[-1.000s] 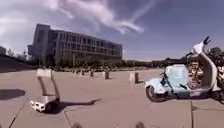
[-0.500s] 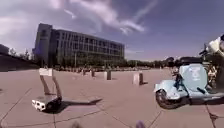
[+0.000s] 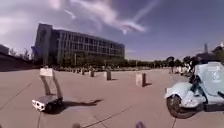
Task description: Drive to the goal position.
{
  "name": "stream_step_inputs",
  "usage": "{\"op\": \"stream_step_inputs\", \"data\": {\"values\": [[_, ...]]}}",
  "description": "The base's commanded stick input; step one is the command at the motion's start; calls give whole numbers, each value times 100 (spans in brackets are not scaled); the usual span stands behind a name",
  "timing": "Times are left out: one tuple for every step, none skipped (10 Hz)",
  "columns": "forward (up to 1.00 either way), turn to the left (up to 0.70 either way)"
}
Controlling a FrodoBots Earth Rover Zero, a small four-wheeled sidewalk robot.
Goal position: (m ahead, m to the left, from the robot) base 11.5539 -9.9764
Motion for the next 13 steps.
{"op": "stream_step_inputs", "data": {"values": [[70, 7], [70, 7], [70, -6], [70, -7], [70, -7], [70, -7], [70, -7], [70, -7], [70, -7], [70, -7], [70, -7], [70, -7], [33, -40]]}}
